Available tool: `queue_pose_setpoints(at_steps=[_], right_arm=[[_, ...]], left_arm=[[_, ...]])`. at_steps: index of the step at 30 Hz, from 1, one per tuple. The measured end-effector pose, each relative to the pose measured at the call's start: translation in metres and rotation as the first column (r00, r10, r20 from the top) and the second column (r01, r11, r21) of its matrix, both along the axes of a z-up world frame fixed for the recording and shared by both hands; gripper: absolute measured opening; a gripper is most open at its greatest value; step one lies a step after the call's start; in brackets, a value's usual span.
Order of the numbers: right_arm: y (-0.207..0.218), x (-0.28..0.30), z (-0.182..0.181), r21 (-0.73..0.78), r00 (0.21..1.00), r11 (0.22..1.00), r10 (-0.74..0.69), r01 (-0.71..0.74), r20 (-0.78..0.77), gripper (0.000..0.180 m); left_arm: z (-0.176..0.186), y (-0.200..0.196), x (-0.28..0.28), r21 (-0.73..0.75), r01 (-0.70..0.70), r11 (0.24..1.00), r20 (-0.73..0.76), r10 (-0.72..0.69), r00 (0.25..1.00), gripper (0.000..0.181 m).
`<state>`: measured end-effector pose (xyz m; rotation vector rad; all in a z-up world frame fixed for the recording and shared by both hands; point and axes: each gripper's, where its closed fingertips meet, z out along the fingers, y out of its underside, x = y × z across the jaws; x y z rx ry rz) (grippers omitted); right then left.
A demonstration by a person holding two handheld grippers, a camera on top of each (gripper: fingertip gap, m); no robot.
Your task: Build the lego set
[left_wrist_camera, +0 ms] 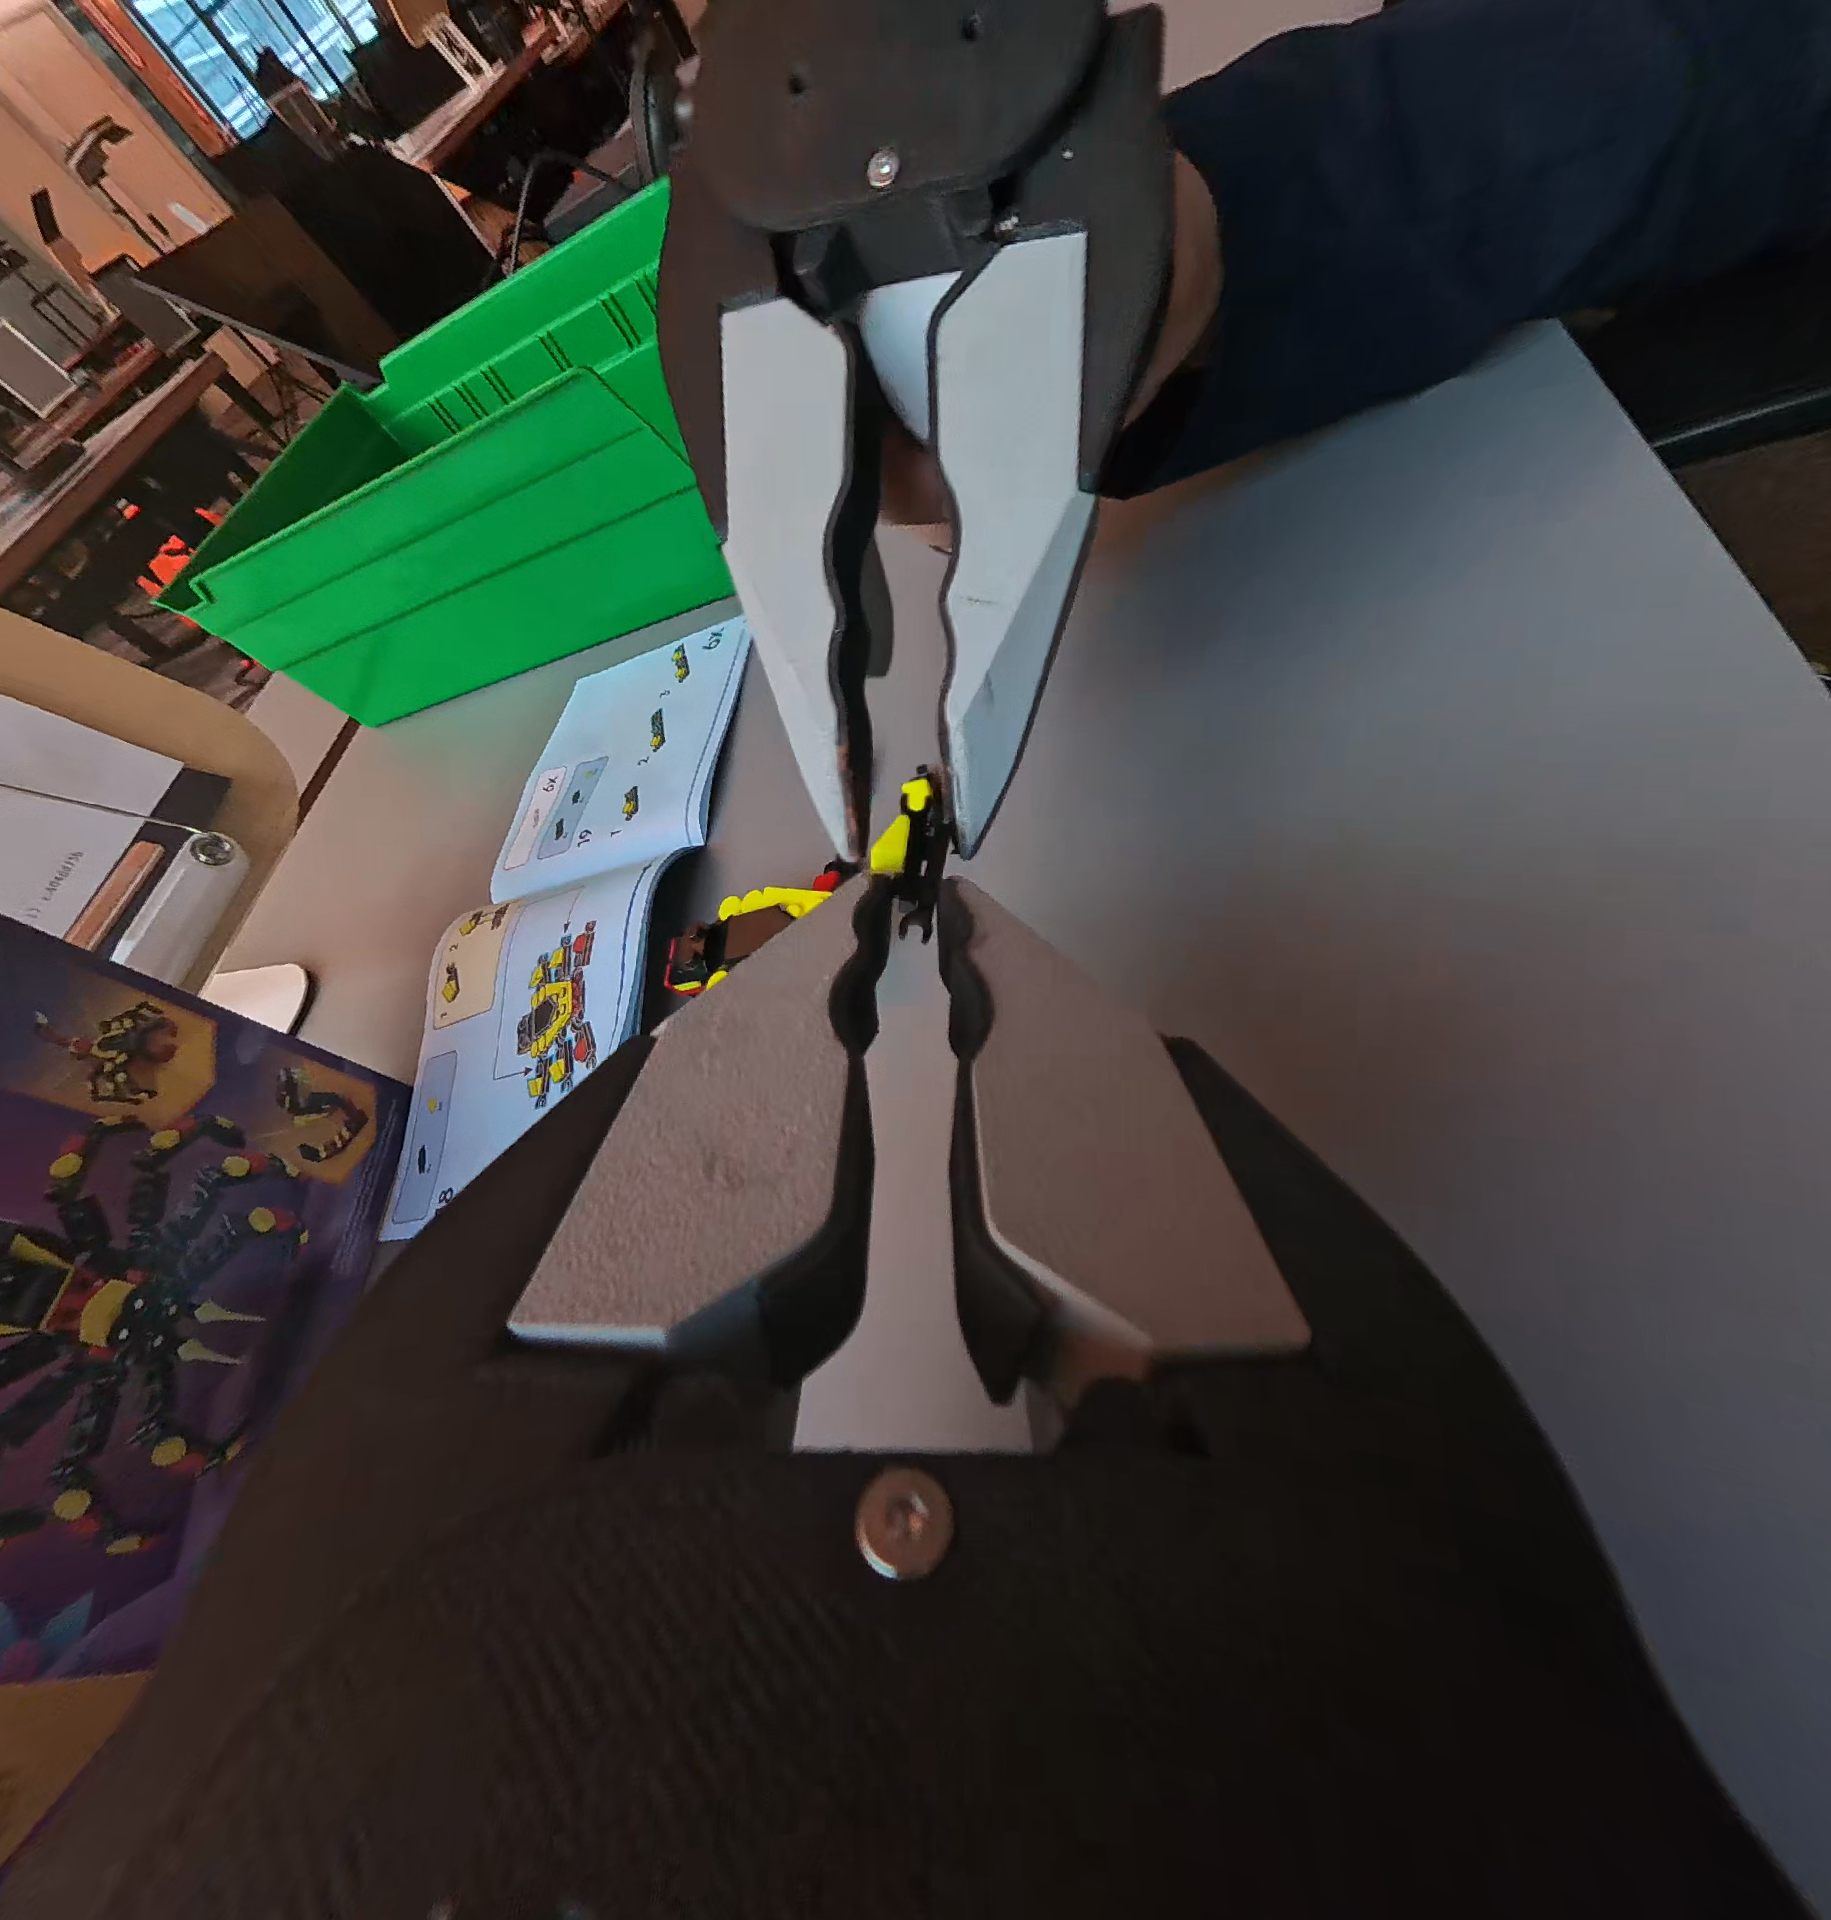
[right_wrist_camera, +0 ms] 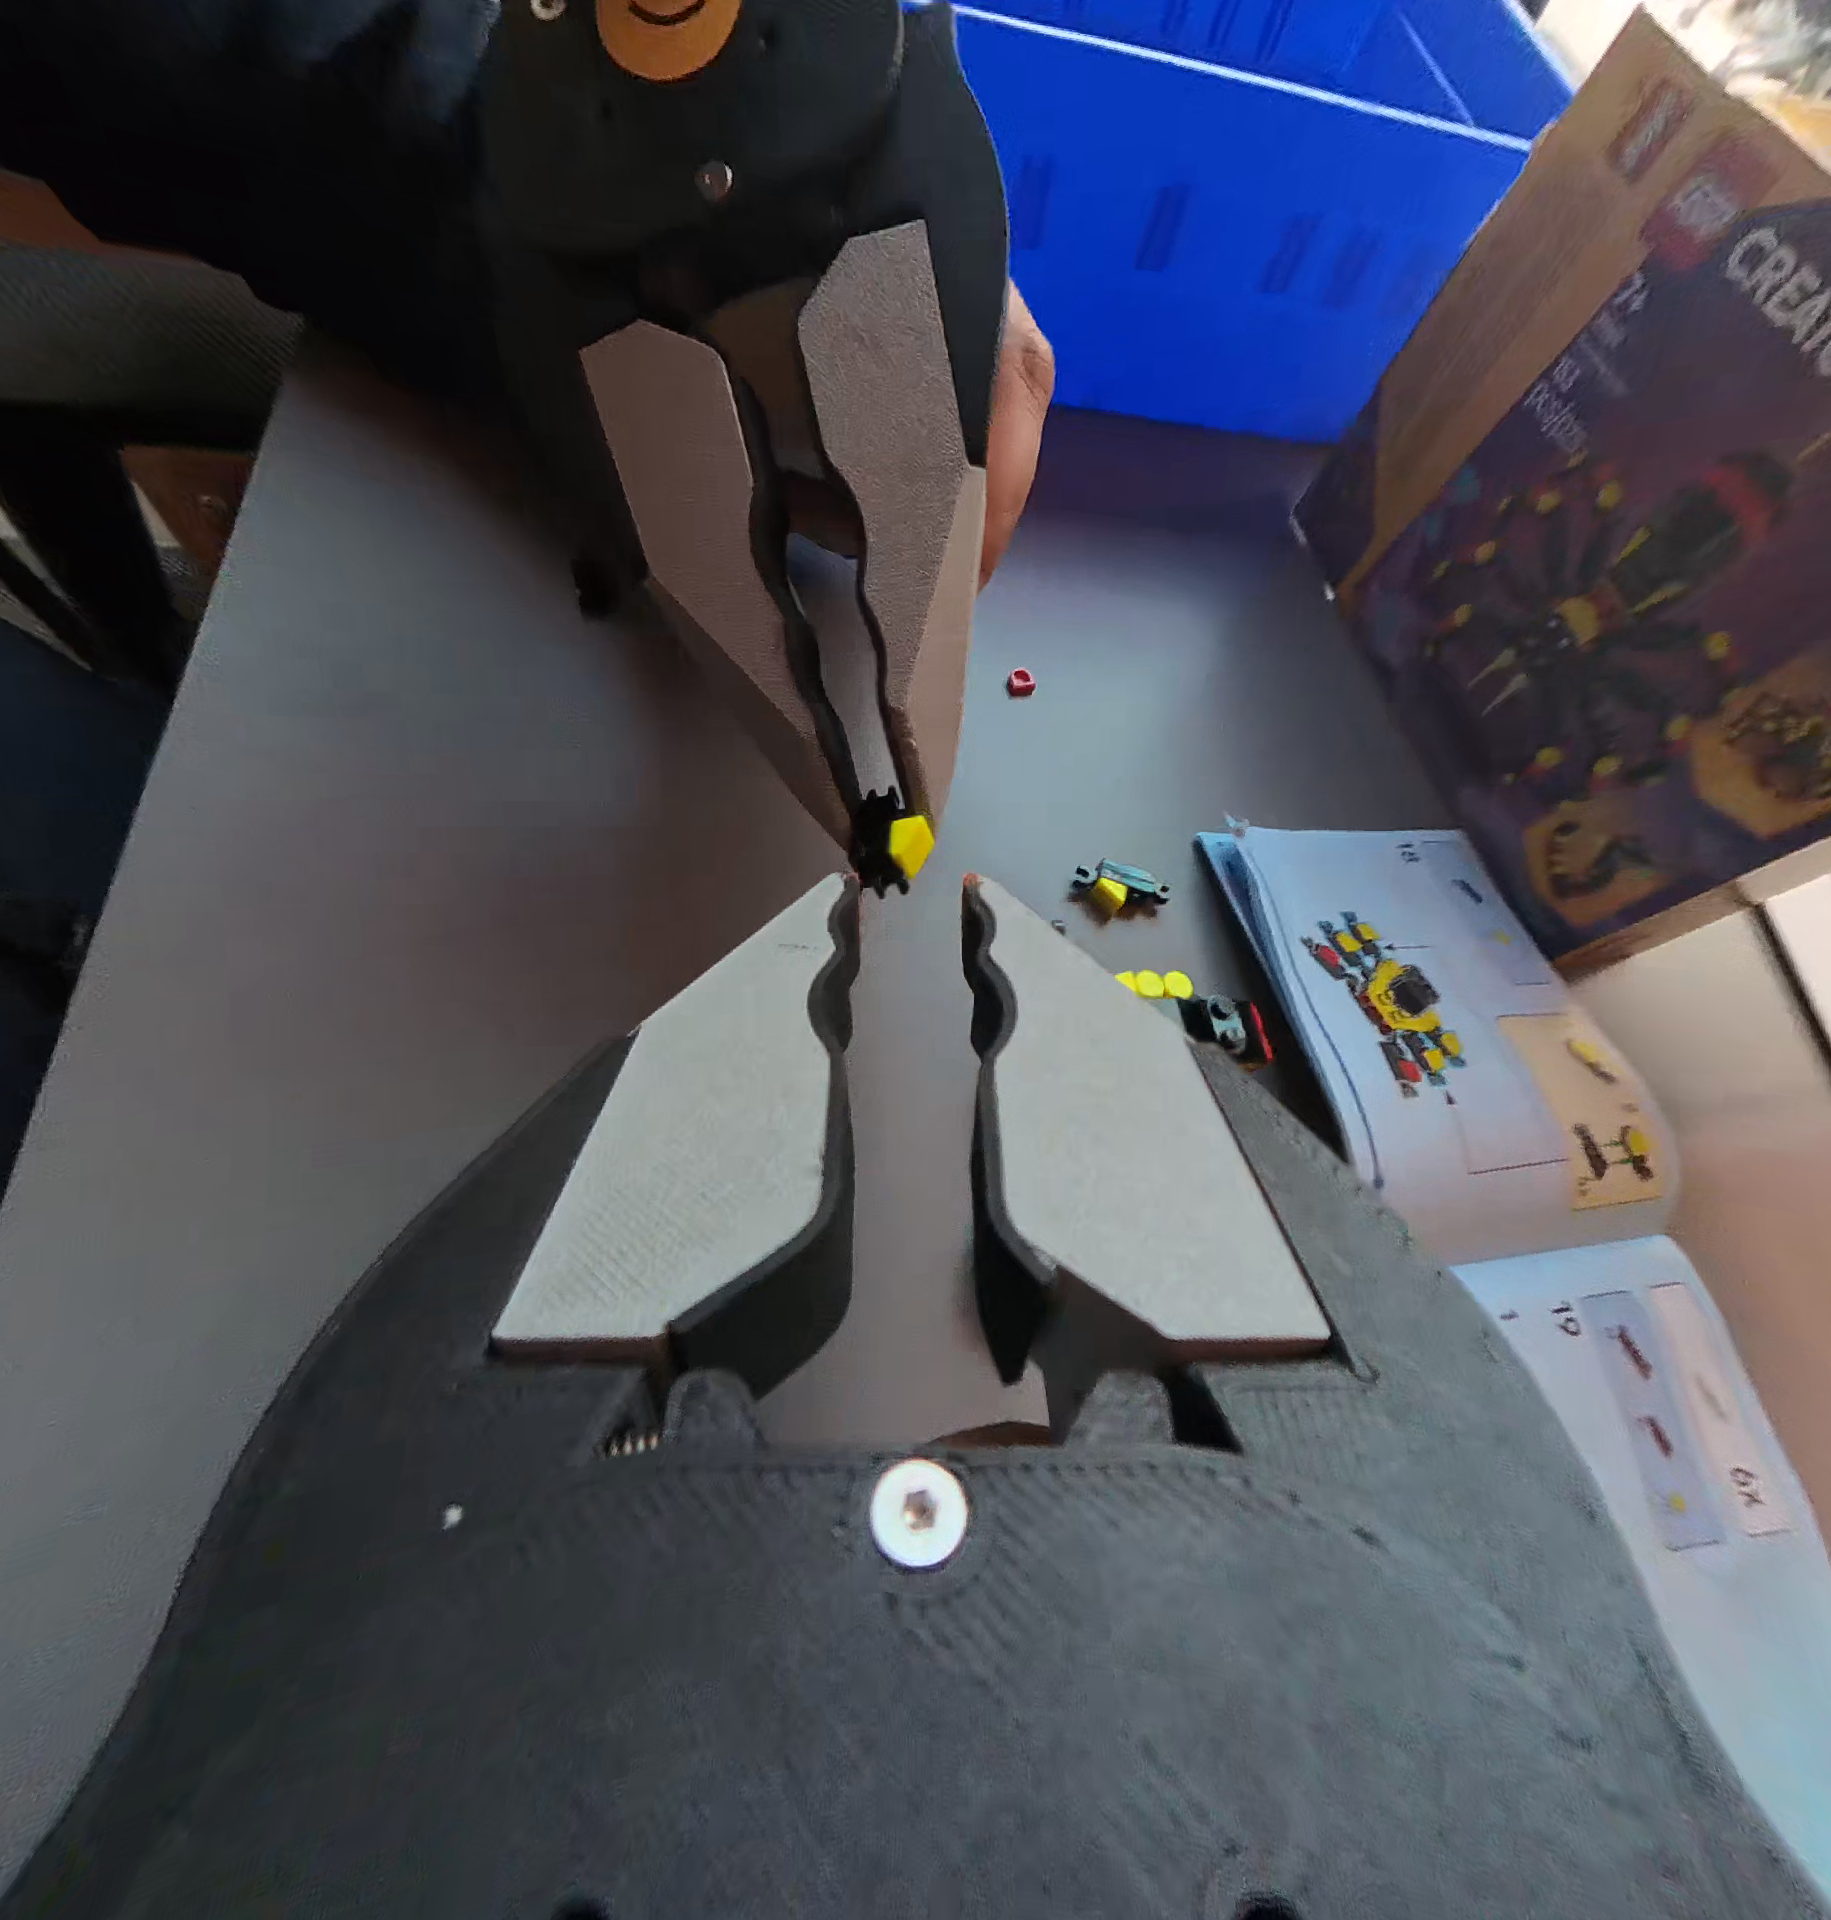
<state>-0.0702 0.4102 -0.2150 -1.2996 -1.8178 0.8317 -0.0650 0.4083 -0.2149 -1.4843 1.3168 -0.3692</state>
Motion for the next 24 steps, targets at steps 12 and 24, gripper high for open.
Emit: queue_pose_setpoints(at_steps=[12,24], right_arm=[[0.002,-0.003,-0.009,0.202,0.997,0.978,-0.064,0.053,0.047,0.009],[0.006,-0.004,-0.034,0.476,0.974,0.878,-0.147,0.049,0.17,0.006]], left_arm=[[-0.008,0.006,-0.001,0.003,-0.035,0.999,-0.032,0.035,0.999,0.006],[-0.034,0.008,-0.006,-0.051,-0.09,0.995,-0.189,0.079,0.979,0.006]])
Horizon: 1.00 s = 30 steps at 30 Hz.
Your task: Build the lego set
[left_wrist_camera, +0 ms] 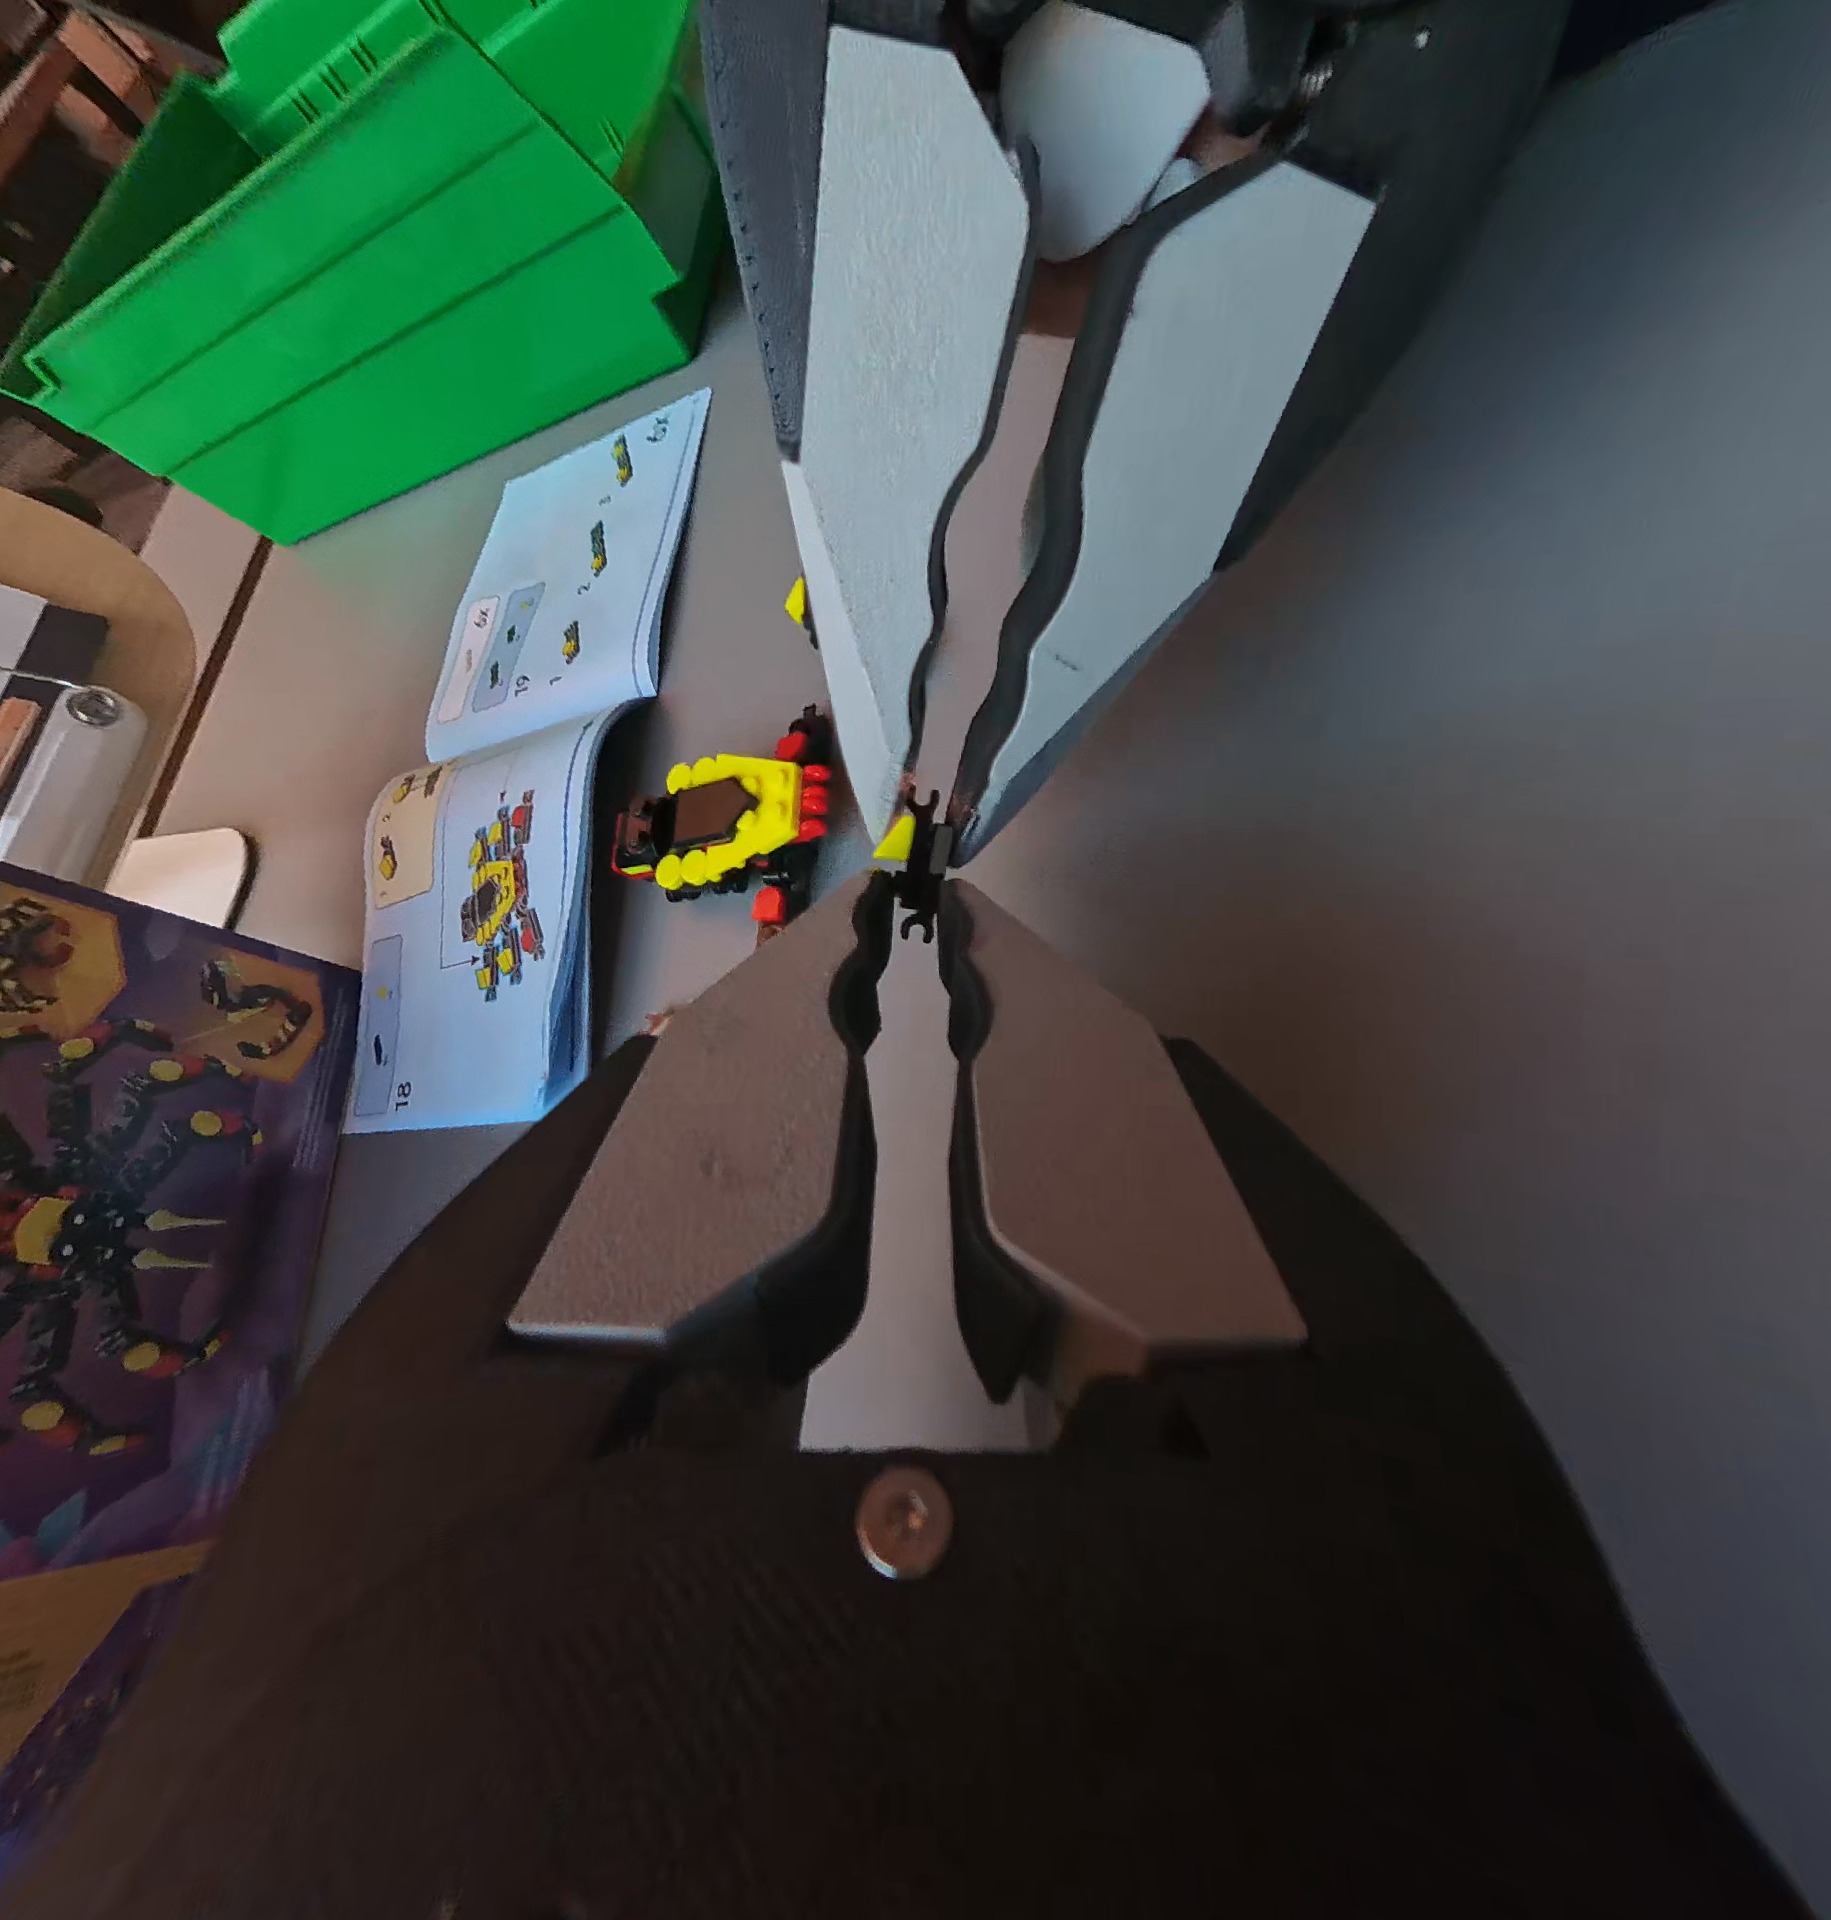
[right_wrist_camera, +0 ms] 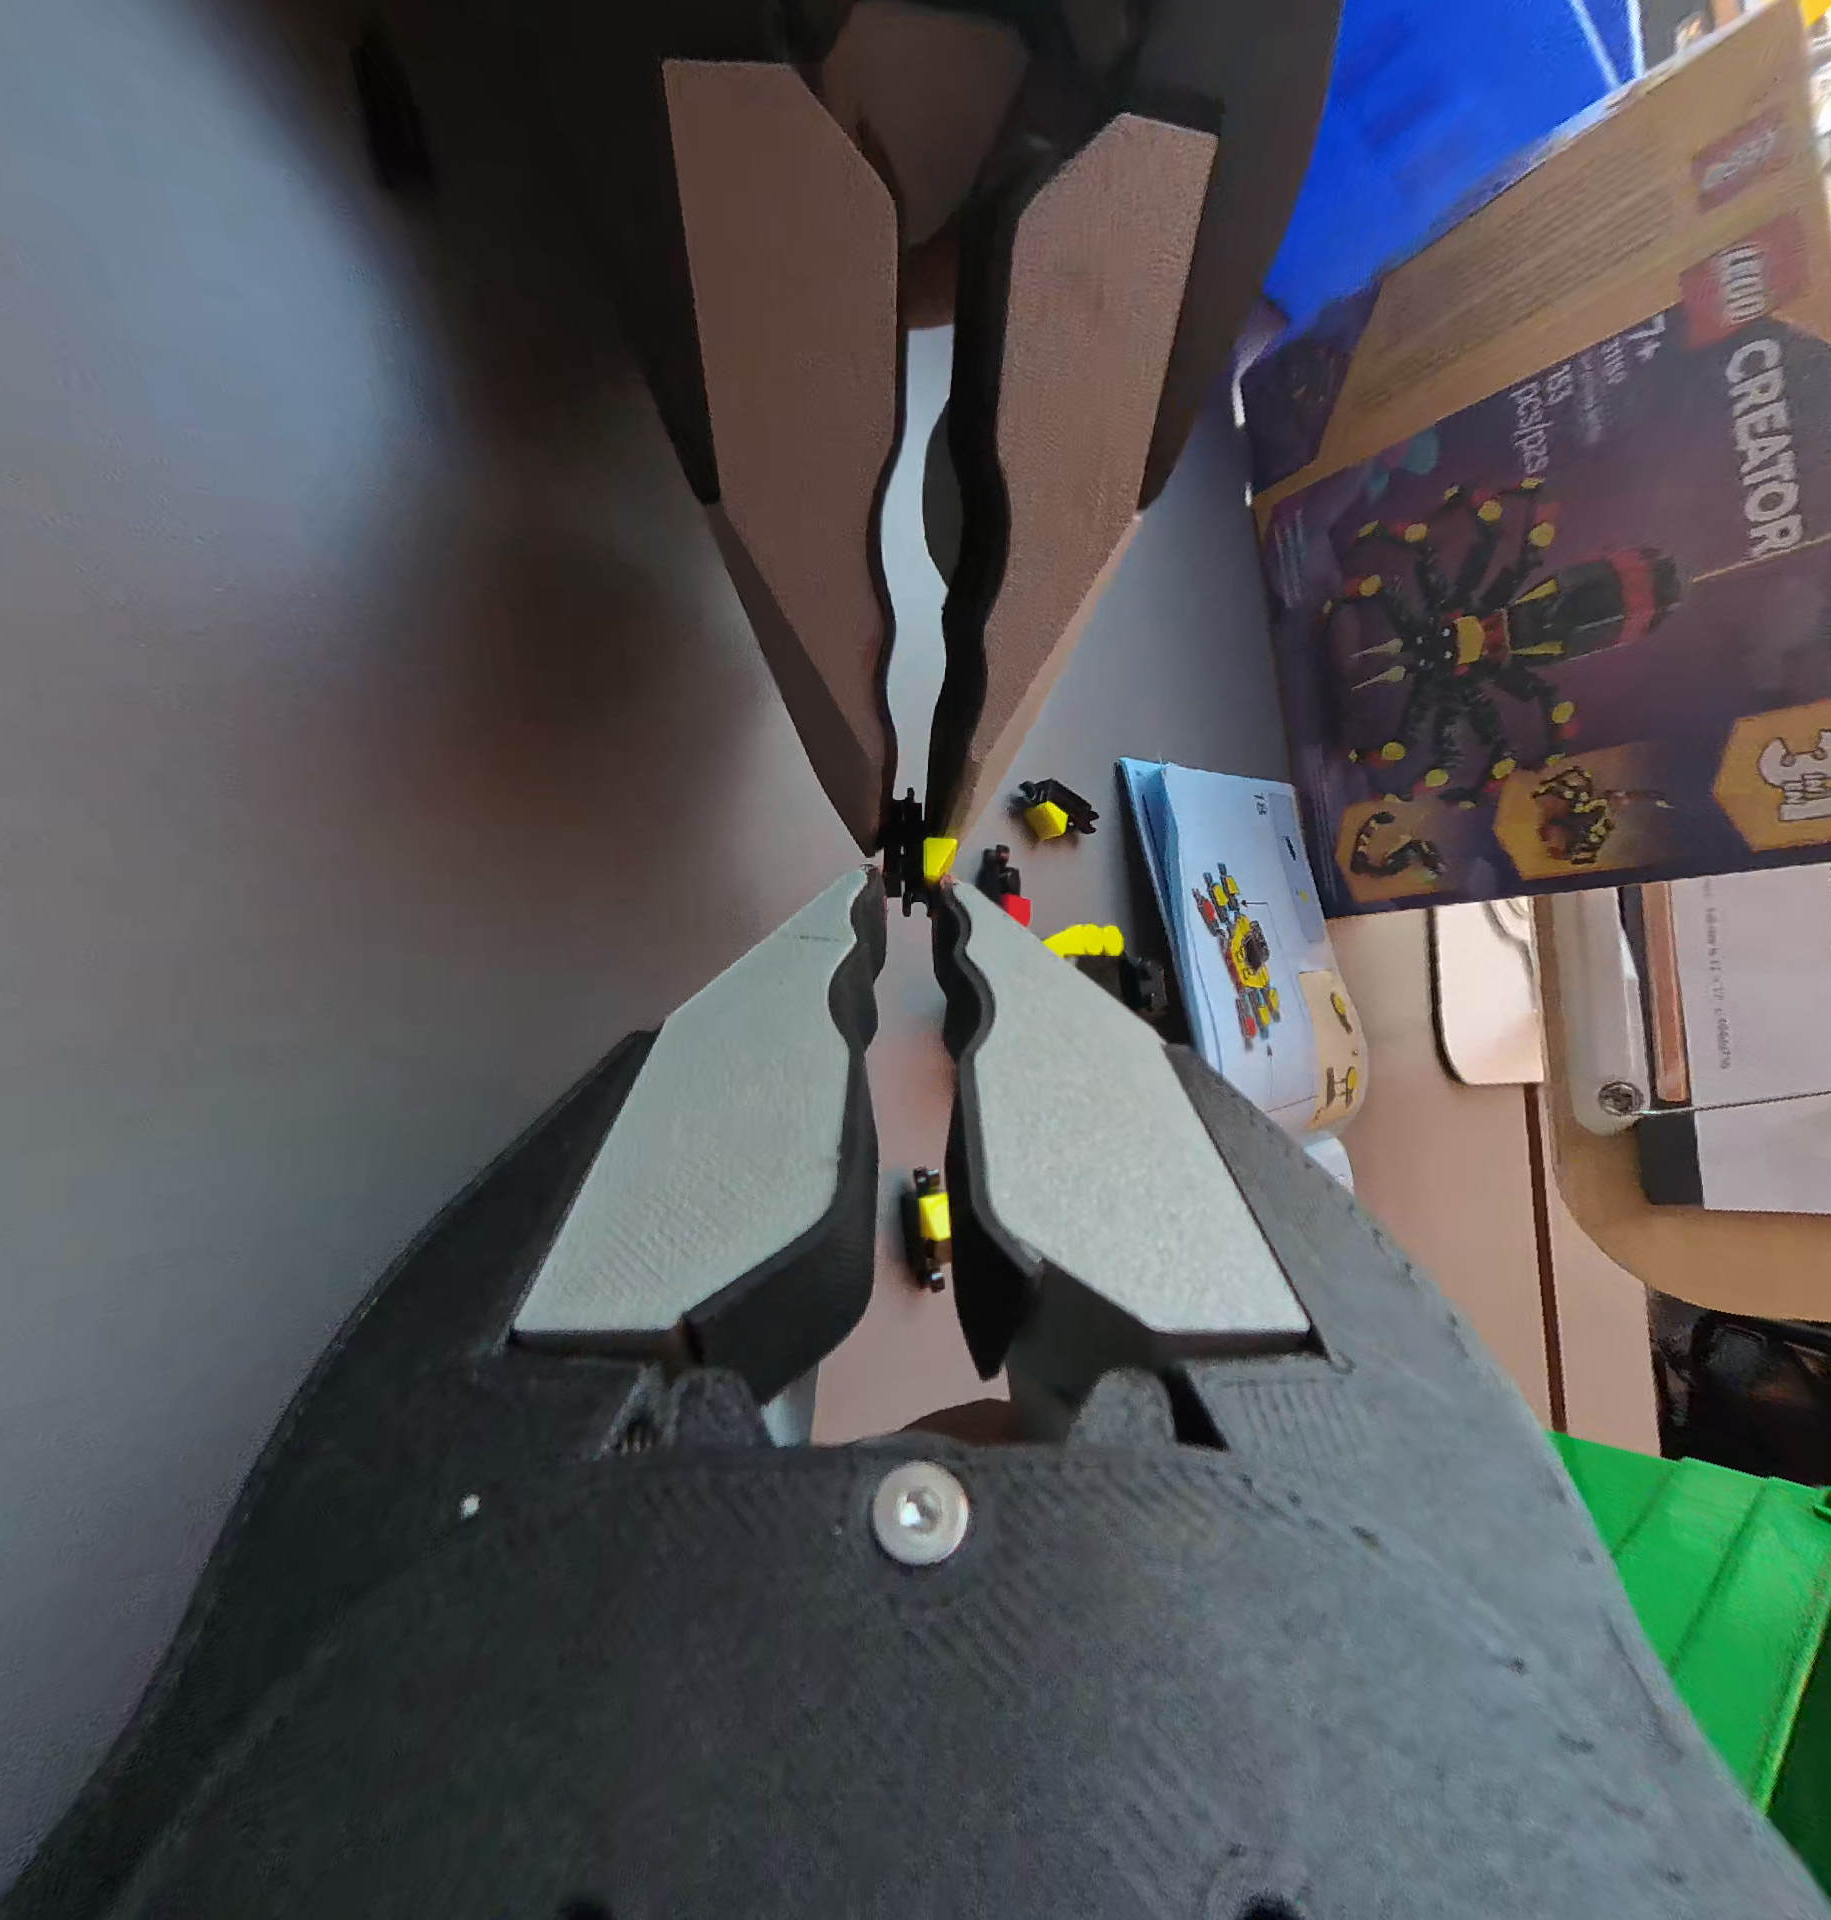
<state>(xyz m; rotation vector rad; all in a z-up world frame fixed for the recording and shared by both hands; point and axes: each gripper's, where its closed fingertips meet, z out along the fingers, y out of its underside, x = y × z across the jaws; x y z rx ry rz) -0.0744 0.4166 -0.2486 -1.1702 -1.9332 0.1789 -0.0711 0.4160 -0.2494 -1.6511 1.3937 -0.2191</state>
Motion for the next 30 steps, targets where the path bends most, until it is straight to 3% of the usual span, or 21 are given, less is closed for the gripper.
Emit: queue_pose_setpoints(at_steps=[10,16,18,20,25,30], right_arm=[[0.002,-0.002,-0.008,0.1,0.999,0.995,-0.016,0.013,0.035,0.006],[0.004,-0.009,0.027,-0.063,0.975,0.998,0.01,-0.025,-0.222,0.007],[0.0,-0.009,0.04,-0.191,0.956,0.979,0.008,-0.067,-0.294,0.008],[-0.004,-0.009,0.053,-0.337,0.934,0.935,-0.017,-0.112,-0.356,0.022],[-0.001,-0.009,0.068,-0.501,0.904,0.856,-0.108,-0.128,-0.415,0.024],[-0.009,-0.012,0.082,-0.598,0.873,0.782,-0.154,-0.178,-0.462,0.018]], left_arm=[[-0.009,0.001,-0.003,-0.097,-0.057,0.994,-0.002,0.057,0.998,0.006],[0.027,0.005,-0.005,0.081,0.022,0.996,0.159,-0.035,0.987,0.006],[0.037,0.005,-0.006,0.188,0.046,0.981,0.185,-0.081,0.979,0.006],[0.041,0.008,-0.008,0.21,0.022,0.977,0.205,-0.066,0.977,0.006],[0.07,0.004,-0.006,0.363,-0.005,0.932,0.301,-0.113,0.947,0.006],[0.086,0.008,-0.009,0.536,-0.084,0.84,0.241,-0.057,0.969,0.006]])
